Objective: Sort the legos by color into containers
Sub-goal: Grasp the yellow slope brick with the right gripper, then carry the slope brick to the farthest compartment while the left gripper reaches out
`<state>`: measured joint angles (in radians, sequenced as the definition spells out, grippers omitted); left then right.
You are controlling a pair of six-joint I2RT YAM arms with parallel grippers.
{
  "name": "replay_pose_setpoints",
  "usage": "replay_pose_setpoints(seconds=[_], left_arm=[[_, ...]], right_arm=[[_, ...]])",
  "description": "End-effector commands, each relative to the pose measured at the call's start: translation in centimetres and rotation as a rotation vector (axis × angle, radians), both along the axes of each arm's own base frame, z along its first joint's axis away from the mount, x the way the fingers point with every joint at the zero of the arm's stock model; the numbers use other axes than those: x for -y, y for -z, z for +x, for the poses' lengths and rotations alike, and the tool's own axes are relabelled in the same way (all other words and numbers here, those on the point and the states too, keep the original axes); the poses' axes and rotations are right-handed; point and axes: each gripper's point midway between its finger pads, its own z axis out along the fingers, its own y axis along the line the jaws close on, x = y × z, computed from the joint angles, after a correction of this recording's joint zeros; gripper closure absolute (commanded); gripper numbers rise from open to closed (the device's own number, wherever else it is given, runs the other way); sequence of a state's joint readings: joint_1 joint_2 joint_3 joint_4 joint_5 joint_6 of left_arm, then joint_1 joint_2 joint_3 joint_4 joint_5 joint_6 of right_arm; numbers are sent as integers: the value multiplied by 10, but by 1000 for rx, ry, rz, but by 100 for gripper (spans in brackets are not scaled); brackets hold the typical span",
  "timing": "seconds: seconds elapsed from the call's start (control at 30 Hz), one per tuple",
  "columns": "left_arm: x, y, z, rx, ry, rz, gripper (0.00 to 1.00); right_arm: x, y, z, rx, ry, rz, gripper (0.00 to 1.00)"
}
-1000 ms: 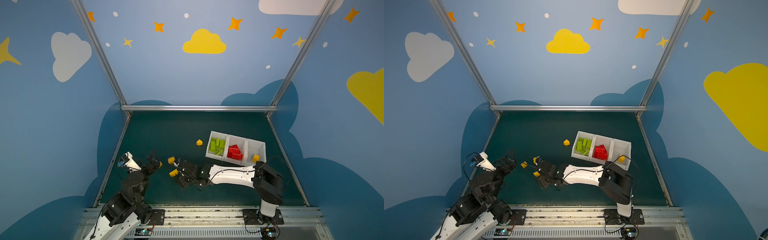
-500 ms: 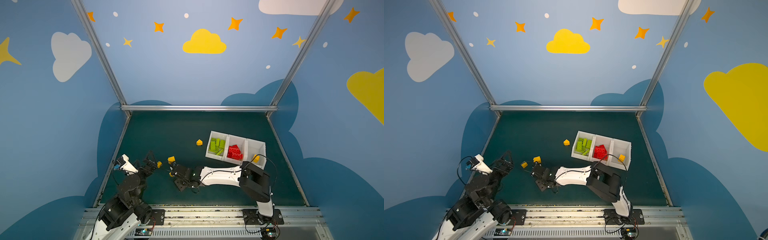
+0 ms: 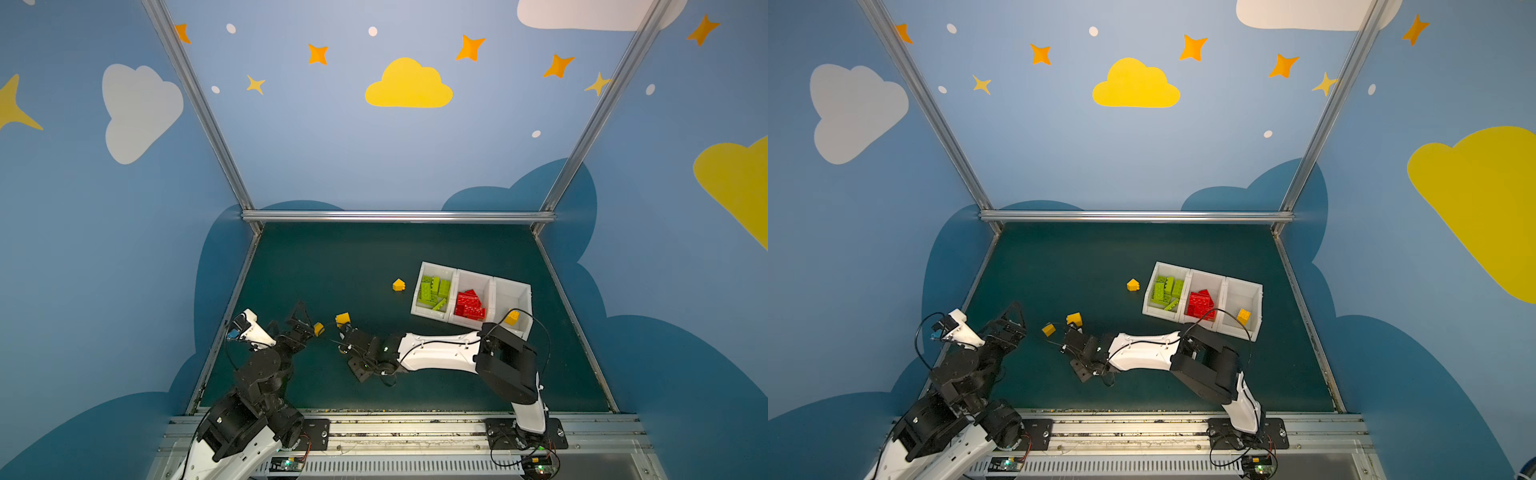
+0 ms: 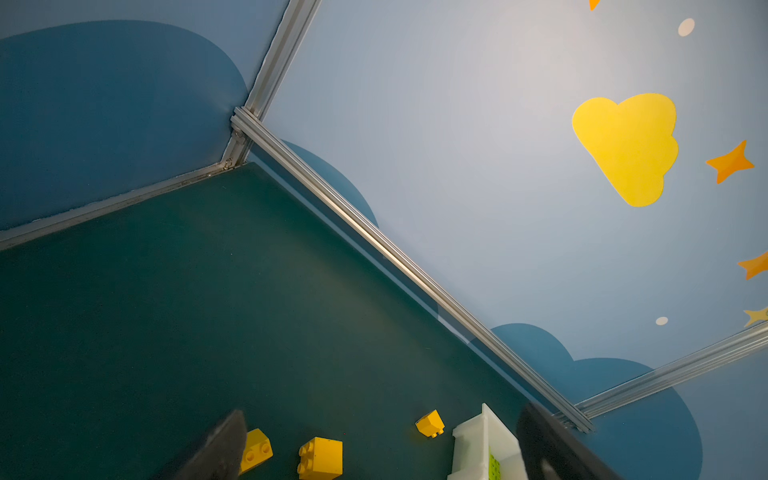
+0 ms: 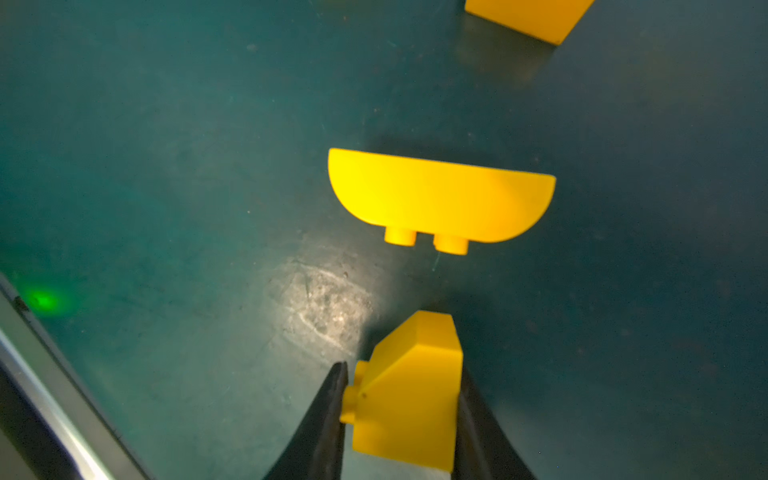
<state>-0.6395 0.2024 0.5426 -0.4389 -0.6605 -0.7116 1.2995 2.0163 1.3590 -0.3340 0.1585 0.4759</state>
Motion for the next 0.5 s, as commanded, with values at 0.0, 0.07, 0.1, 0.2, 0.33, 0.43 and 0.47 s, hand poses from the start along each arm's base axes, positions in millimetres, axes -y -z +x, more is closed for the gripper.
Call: replay_pose_setpoints(seconds=[0.0,0.07,0.1,0.2,0.33,0.43,0.47], left_arm=[[2,9,3,-27,-1,18,0],[7,11,6,-35,15,14,0],[10,12,8,-43,26,10,0],[22,17,15,-73,60,7,0],[41,23,26,-111,114,0,0],[57,28,35,-141,157,-7,0],[62,32,39,-156,174,-9,0]], right_arm=[[6,-14,5,10,28,-3,66],[10,-22,8,10,43,13,66],[13,-27,10,7,51,24,66],[23,-44,21,5,80,62,66],[47,-69,40,6,132,115,67],[74,-89,60,28,193,151,66],[85,-95,68,39,222,160,67]])
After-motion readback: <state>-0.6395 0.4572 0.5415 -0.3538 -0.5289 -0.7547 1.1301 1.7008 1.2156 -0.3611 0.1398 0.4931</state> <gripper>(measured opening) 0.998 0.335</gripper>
